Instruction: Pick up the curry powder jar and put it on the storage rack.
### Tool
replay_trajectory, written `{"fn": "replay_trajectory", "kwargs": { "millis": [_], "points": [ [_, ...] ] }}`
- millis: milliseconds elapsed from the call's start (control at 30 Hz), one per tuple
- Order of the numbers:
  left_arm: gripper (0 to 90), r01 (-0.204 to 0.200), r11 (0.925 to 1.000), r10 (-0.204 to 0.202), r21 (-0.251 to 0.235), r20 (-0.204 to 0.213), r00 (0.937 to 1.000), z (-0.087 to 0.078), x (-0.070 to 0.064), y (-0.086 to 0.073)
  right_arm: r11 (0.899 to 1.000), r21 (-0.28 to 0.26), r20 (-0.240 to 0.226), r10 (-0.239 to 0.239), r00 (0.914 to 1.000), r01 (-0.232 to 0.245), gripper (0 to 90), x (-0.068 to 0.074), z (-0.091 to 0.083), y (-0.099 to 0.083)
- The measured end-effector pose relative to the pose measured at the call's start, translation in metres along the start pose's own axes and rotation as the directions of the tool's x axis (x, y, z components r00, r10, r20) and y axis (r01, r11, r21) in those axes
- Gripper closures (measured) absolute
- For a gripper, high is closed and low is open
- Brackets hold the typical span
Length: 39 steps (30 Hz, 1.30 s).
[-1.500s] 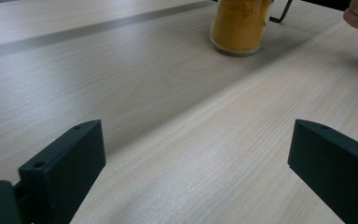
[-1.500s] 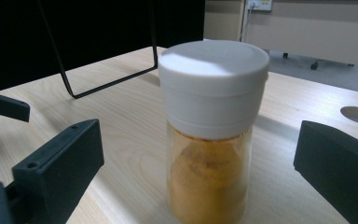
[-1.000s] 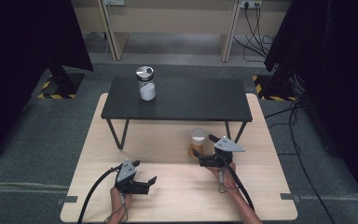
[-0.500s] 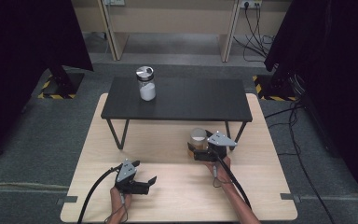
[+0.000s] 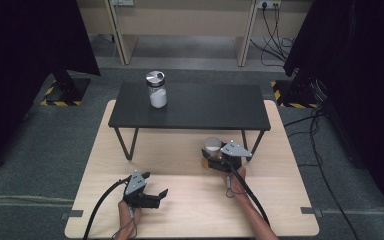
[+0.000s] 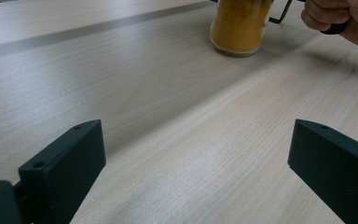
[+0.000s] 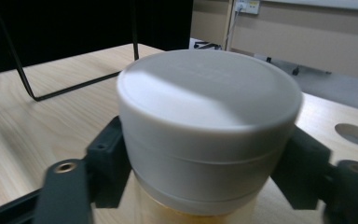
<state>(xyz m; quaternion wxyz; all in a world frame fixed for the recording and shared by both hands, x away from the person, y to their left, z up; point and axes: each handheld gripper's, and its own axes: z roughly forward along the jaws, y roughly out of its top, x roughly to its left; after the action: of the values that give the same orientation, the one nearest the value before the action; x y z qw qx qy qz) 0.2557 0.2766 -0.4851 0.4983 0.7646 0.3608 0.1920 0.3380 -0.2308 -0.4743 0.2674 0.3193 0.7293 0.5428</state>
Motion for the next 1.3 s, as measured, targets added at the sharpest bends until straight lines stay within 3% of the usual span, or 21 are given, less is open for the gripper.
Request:
{"fn": "replay_trajectory", "kwargs": {
  "millis": [500,1300],
  "points": [
    [3.2,0.002,1.0,-0.002,0.0,0.001,1.0,0.0,0.0,0.0,0.999,-0.01,0.01,0.033,0.9994,-0.033,34.7,0.004,-0.001,-0.002],
    [3.2,0.002,1.0,-0.002,0.0,0.0,1.0,0.0,0.0,0.0,0.999,-0.033,-0.014,0.002,0.9999,-0.003,34.8,0.011,-0.019,0.003]
  ]
}}
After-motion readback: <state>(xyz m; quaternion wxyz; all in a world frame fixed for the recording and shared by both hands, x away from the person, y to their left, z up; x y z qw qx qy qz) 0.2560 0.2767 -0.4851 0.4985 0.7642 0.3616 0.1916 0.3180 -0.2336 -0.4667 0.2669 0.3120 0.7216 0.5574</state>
